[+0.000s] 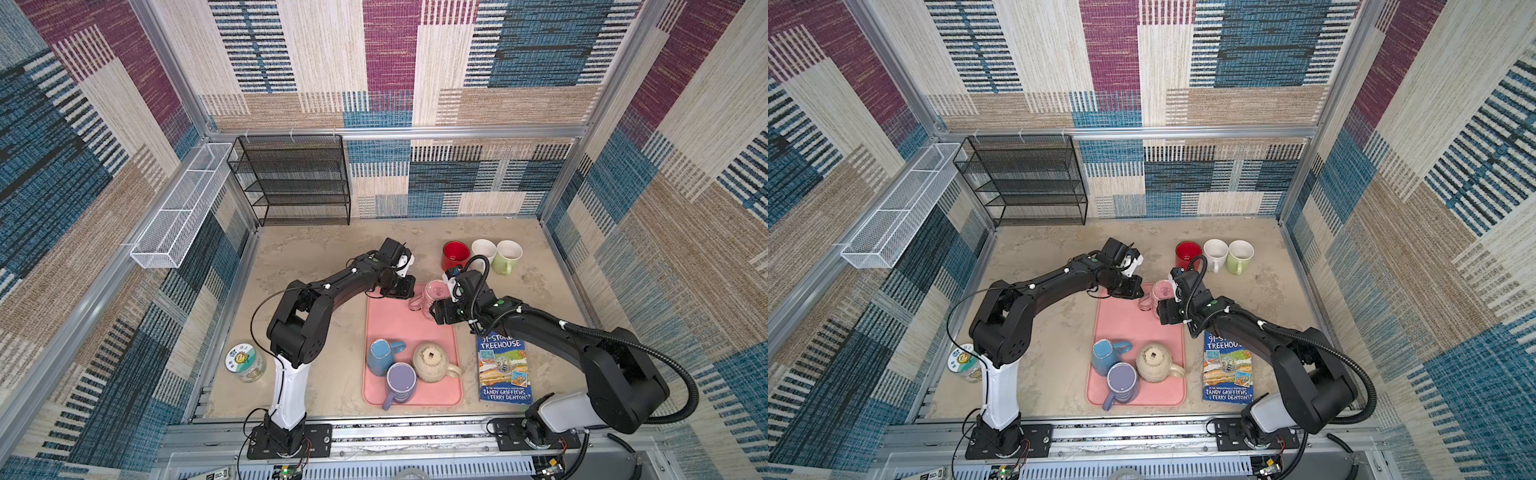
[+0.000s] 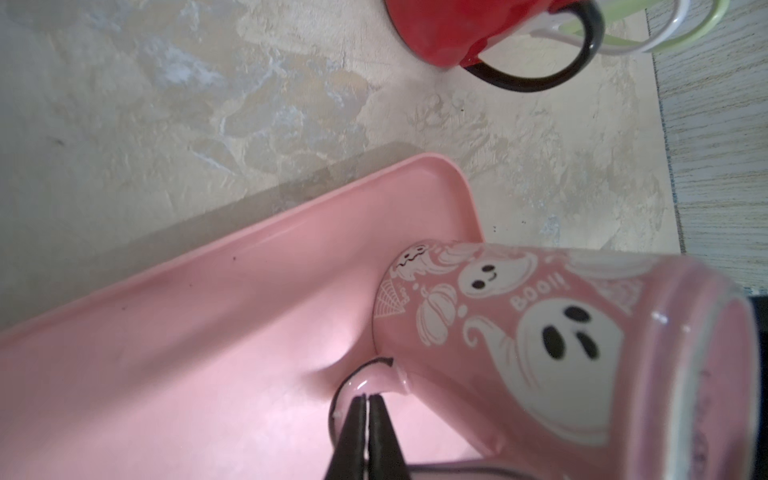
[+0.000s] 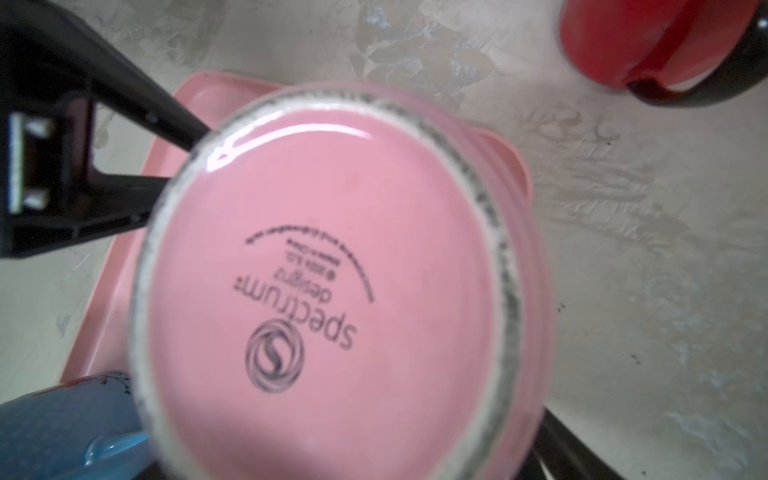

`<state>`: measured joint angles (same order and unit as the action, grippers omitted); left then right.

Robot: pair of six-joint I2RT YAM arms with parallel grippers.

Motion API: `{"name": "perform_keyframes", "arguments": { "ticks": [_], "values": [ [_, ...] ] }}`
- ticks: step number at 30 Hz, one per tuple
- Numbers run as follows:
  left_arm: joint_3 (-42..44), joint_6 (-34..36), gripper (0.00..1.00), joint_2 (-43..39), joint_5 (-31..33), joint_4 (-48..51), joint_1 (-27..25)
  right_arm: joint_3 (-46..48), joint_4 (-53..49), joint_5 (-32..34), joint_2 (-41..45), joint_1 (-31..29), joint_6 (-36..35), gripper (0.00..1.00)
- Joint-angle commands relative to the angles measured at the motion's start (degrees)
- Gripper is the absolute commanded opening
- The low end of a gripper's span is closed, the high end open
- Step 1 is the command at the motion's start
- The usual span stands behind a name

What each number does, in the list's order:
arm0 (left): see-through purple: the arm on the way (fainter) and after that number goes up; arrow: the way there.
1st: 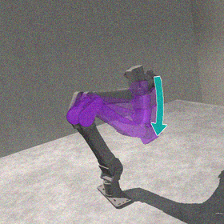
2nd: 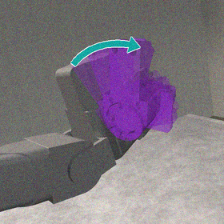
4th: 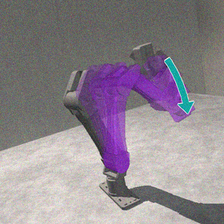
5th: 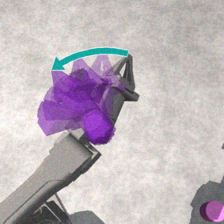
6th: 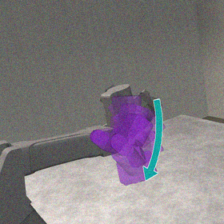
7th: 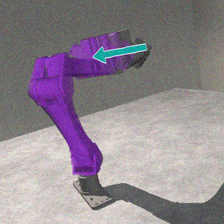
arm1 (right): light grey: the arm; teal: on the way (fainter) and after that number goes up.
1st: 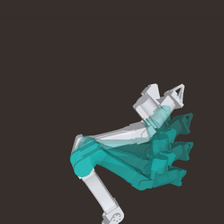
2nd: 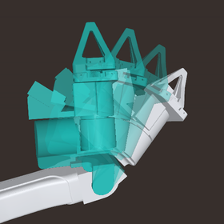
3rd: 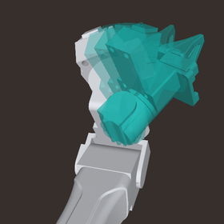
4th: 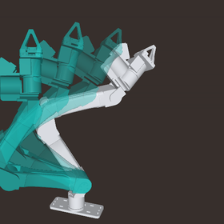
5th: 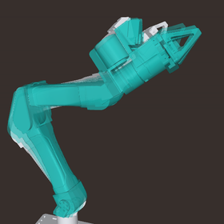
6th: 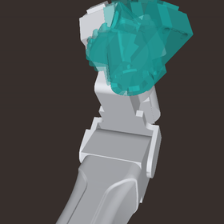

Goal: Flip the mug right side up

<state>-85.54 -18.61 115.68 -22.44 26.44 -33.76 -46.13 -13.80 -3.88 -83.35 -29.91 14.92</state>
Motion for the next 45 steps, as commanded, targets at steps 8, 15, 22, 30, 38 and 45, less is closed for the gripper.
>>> {"name": "perform_keyframes", "arguments": {
  "ticks": [8, 15, 22, 30, 38, 45],
  "values": [
    [6.5, -3.7, 0.08, -1.4, -1.0, -7.2, -1.9, -3.8, 3.6, 1.2, -4.0, 0.0, -1.4, 0.86],
    [9.0, -2.4, 0.08, -4.9, 2.1, -7.0, -2.2, -4.0, 5.3, -0.6, -4.9, 0.0, -2.4, 0.86],
    [12.5, 1.4, 0.09, -10.5, 5.3, -7.3, -2.2, -3.7, 7.5, -3.2, -5.5, 0.0, -4.4, 0.85],
    [10.7, 5.1, 0.1, -13.9, 10.2, 0.2, -2.2, -3.6, 6.2, -2.4, -4.3, 0.0, -3.9, 0.86],
    [10.6, 13.8, 0.4, -19.9, 10.9, 3.8, -2.5, -1.8, 5.8, -2.9, 1.0, 0.0, -1.2, 0.87],
    [8.5, 23.0, 0.55, -19.9, 15.5, 6.6, -6.7, 4.5, 9.6, -4.2, 10.1, 0.0, 3.8, 0.89]
  ]
}}
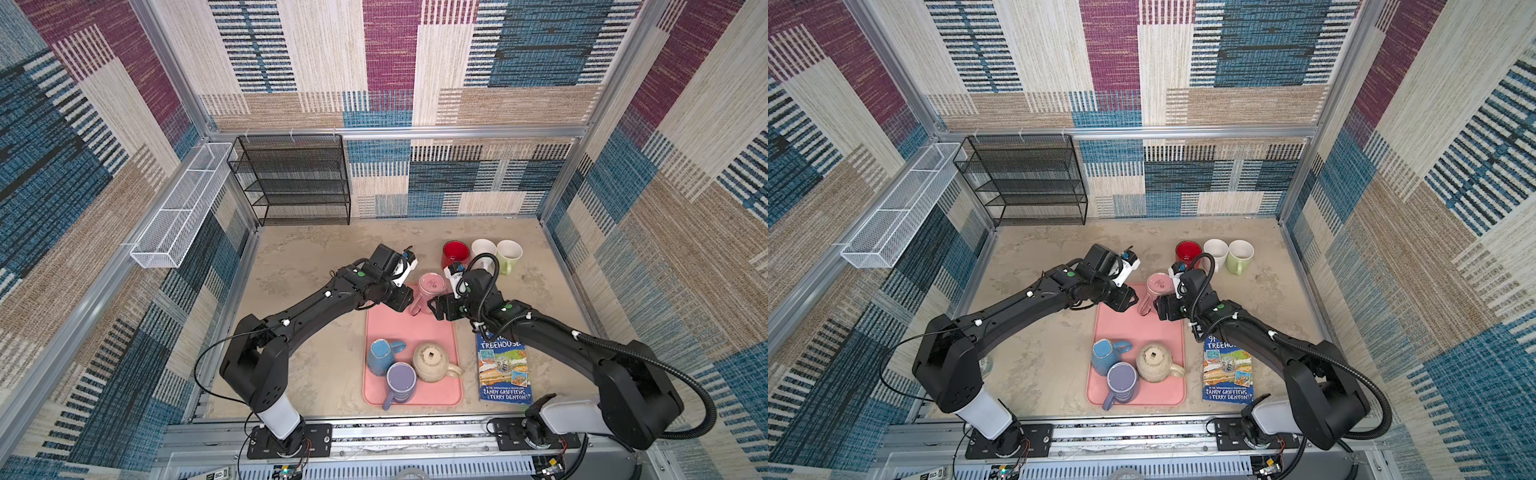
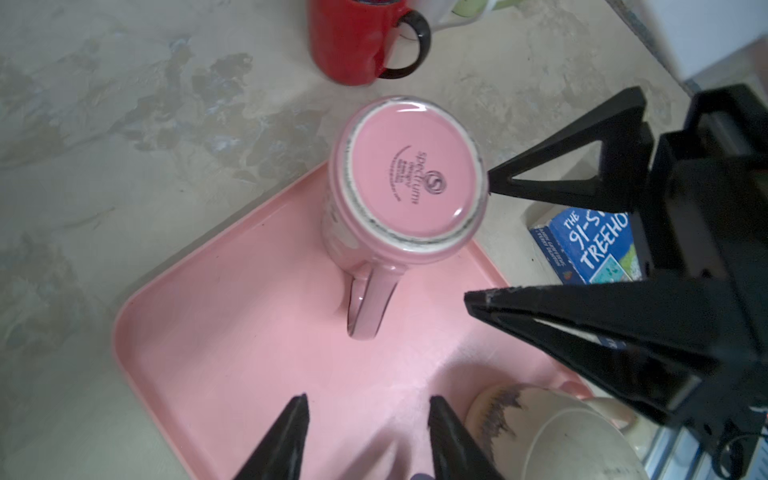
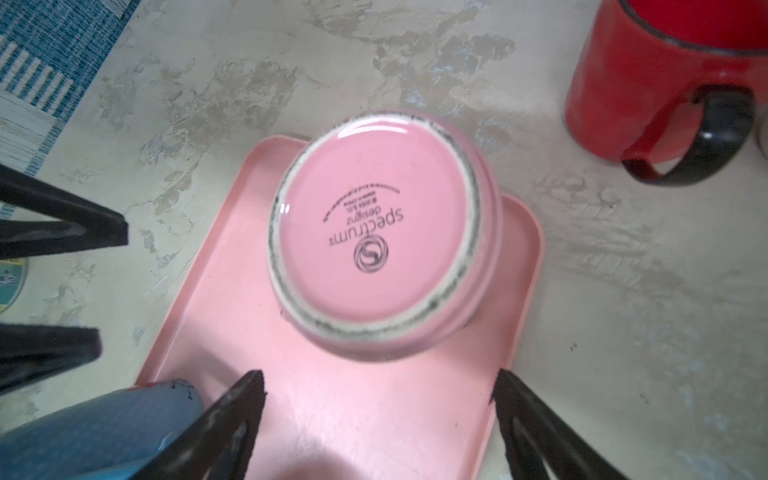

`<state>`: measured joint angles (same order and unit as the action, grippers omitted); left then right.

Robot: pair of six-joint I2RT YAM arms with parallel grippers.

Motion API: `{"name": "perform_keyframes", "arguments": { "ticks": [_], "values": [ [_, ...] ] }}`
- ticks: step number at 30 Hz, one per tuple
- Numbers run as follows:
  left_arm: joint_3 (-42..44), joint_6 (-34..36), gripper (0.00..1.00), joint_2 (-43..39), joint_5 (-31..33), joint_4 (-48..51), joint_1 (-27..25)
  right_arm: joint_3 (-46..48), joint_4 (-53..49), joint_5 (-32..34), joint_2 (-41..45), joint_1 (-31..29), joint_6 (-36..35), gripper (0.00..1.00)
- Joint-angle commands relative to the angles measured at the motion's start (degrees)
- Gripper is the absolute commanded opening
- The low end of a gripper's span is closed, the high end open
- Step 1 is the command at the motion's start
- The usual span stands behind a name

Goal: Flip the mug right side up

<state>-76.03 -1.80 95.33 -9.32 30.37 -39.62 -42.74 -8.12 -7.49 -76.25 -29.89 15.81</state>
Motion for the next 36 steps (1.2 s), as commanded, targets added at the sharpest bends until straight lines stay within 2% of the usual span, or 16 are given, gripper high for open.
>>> {"name": "perform_keyframes", "arguments": {
  "ticks": [1, 6, 14, 22, 36],
  "values": [
    [-1.3, 6.6, 0.56, 0.9, 2.5, 2.8, -1.1, 1.5, 4.0, -0.4, 4.4, 0.1, 3.2, 0.89],
    [-3.6, 9.6, 0.62, 3.4, 2.4, 3.5, -2.0, 3.9, 3.5, -0.7, 11.4, 1.9, 4.8, 0.9],
    [-8.6, 12.3, 0.64, 9.6, 2.9, 5.1, -3.4, 10.8, 5.3, -2.7, 18.1, 5.7, 6.8, 0.92],
    [-11.8, 13.3, 0.68, 14.9, 4.8, 6.1, -4.2, 12.5, 5.6, -2.8, 19.4, 6.4, 5.8, 0.92],
    [-19.1, 17.0, 0.66, 21.8, 3.9, 10.7, -3.3, 13.1, 6.7, -4.2, 18.2, 6.4, 4.9, 0.91]
  ]
}}
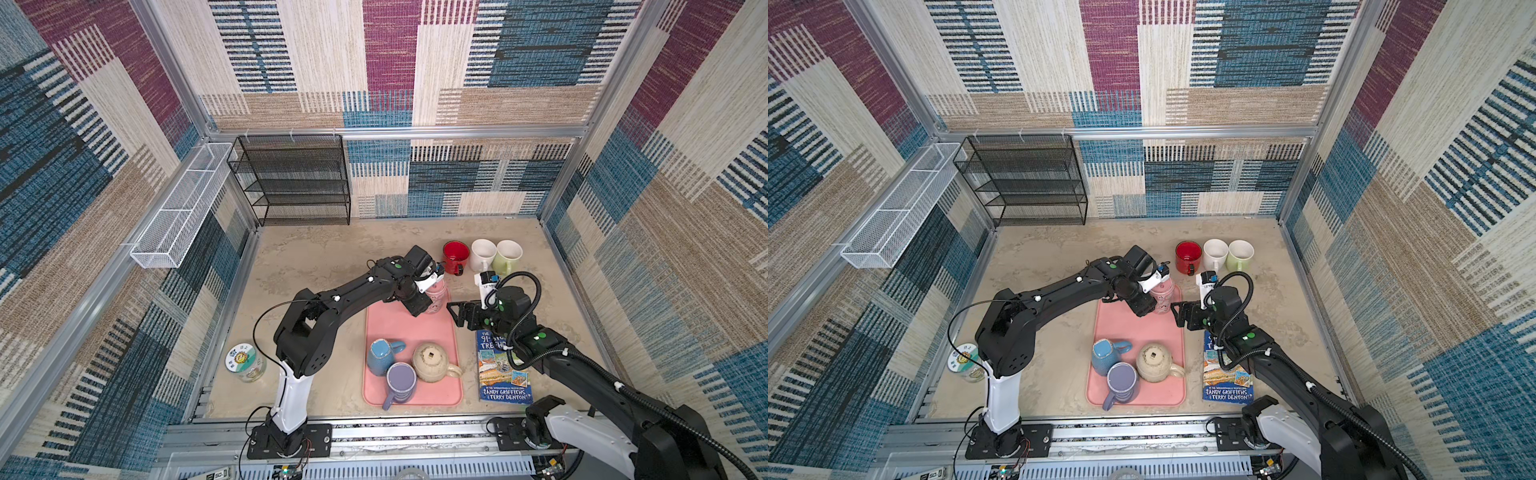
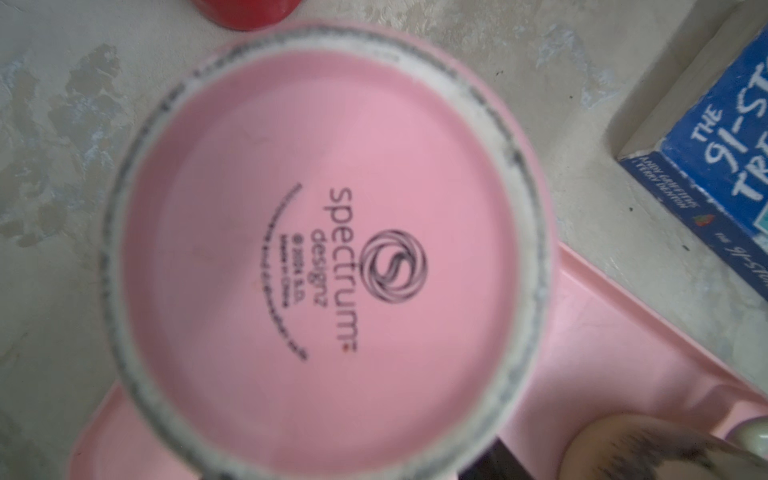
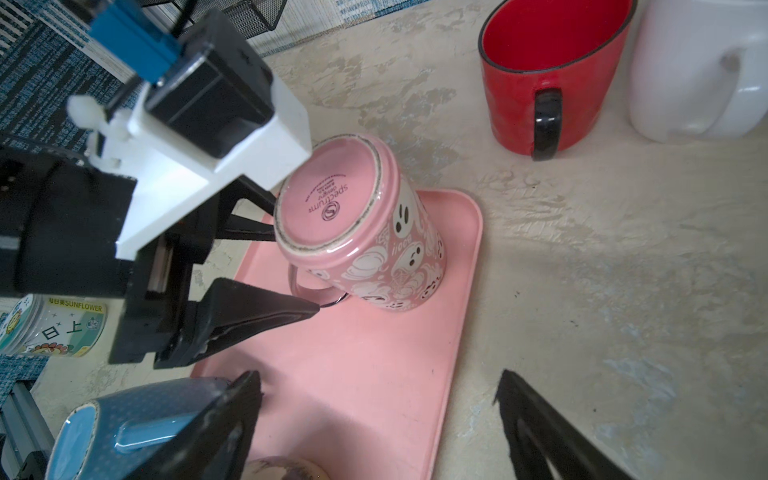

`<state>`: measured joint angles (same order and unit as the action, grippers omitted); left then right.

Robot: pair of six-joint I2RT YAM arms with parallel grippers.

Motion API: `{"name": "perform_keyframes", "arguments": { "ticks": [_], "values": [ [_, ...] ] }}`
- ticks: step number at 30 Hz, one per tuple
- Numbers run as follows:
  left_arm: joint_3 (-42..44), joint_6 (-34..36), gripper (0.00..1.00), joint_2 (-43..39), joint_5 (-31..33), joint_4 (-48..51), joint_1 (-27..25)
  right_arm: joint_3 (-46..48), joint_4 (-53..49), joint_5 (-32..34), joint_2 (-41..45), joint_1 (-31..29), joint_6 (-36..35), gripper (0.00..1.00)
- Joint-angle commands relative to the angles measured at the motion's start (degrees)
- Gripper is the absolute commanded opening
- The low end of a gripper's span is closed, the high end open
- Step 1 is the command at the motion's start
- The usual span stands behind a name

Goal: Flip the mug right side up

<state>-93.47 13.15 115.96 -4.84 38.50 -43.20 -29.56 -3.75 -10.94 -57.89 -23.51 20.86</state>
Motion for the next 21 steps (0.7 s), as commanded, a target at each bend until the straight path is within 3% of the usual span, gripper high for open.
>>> {"name": "perform_keyframes", "arguments": {
  "ticks": [1, 21],
  "values": [
    [-2.2, 2.1, 0.65, 1.6, -0.9, 2.9, 0.4, 0.1, 2.2, -0.8, 0.0, 0.0, -0.2, 0.9],
    [-5.0, 2.3, 0.39, 4.9, -2.5, 4.1, 1.2, 1.5, 2.8, -1.0, 0.1, 0.0, -0.1, 0.88]
  ]
}}
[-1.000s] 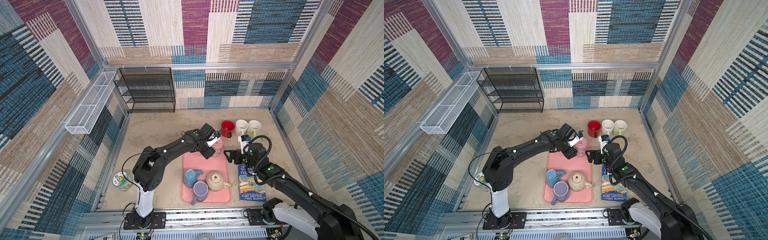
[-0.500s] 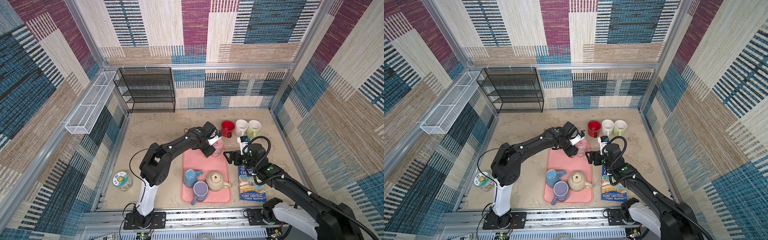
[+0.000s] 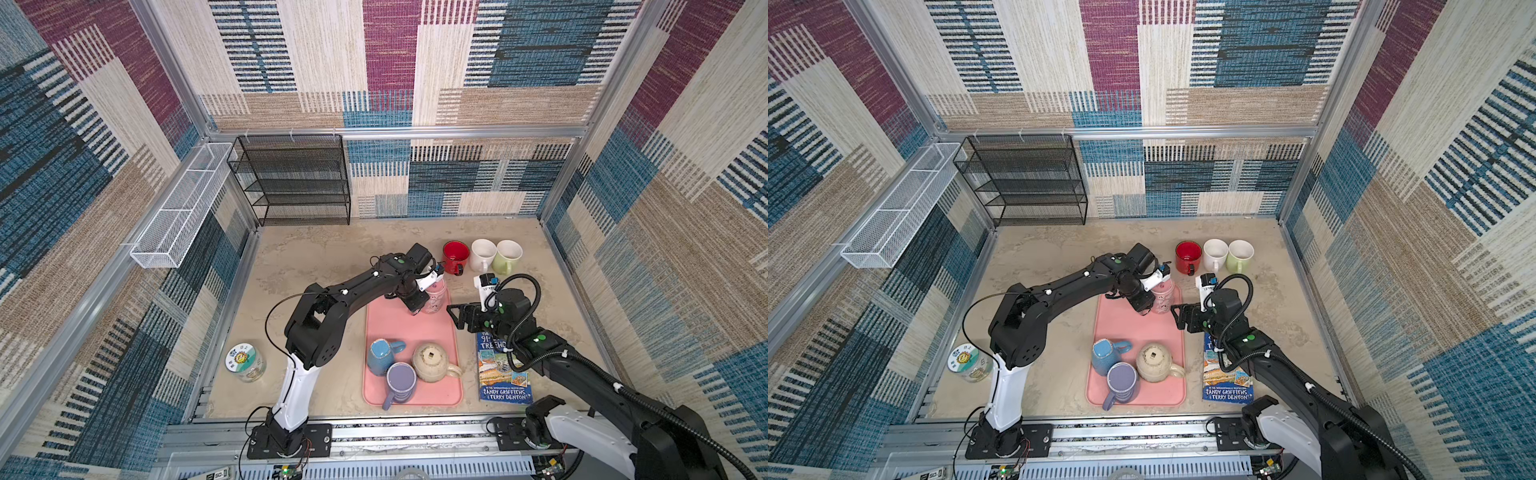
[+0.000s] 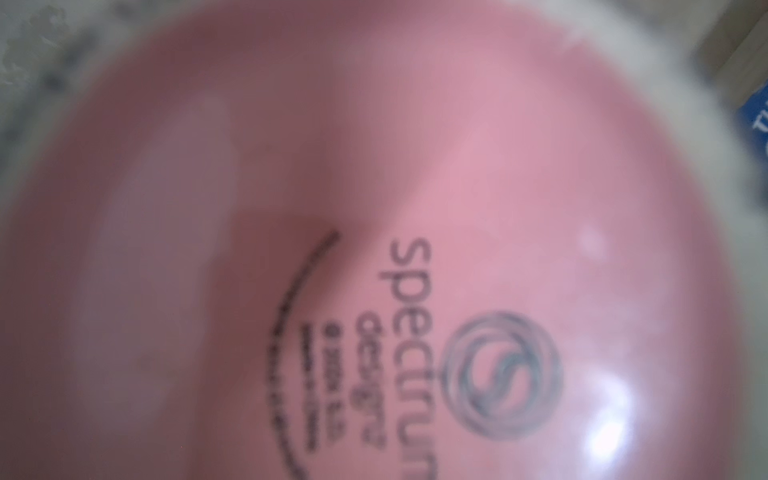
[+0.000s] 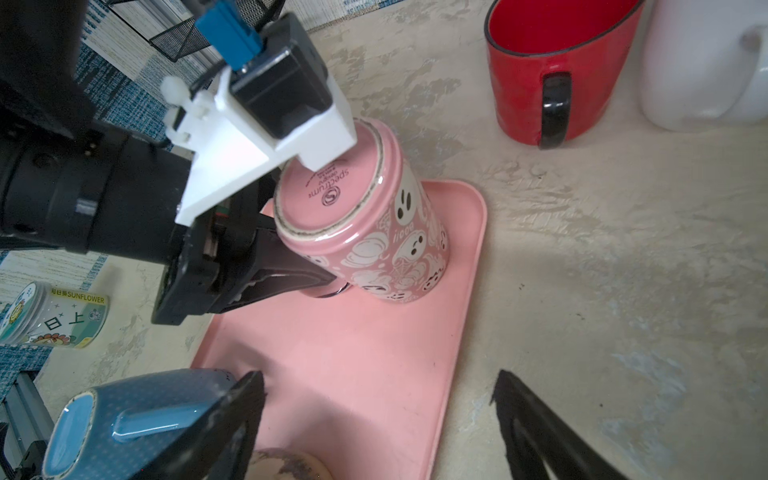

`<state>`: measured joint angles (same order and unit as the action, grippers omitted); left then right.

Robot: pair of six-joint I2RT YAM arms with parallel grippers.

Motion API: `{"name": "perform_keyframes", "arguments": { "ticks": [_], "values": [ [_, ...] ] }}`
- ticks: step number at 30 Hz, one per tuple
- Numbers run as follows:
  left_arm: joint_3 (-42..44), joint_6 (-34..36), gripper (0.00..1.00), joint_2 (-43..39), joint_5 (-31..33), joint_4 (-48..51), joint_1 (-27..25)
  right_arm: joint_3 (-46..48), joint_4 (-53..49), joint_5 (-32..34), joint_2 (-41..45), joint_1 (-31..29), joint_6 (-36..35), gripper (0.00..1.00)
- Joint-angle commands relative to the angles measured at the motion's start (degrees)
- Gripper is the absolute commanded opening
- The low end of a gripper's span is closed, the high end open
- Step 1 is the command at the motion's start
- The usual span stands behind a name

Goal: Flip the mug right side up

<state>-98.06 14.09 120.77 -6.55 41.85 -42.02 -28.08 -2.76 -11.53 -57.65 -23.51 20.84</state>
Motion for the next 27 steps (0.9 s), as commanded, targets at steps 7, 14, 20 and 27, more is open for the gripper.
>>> {"name": "perform_keyframes", "arguments": {
  "ticks": [7, 14, 20, 27],
  "values": [
    [-0.6, 1.1, 0.21, 0.2, -0.9, 0.7, 0.0, 0.3, 1.9, -0.4, 0.0, 0.0, -0.1, 0.88],
    [-0.8, 0.7, 0.0, 0.0, -1.3, 0.7, 0.0, 0.4, 1.8, -0.4, 0.1, 0.0, 0.0, 0.88],
    [-0.6, -0.8, 0.0, -0.9, -2.1, 0.7, 0.0, 0.7, 1.8, -0.5, 0.3, 0.0, 0.0, 0.88],
    [0.5, -3.2, 0.0, -4.2, -5.6, -0.7, 0.4, 0.8, 2.5, -2.4, 1.1, 0.0, 0.0, 0.88]
  ]
}}
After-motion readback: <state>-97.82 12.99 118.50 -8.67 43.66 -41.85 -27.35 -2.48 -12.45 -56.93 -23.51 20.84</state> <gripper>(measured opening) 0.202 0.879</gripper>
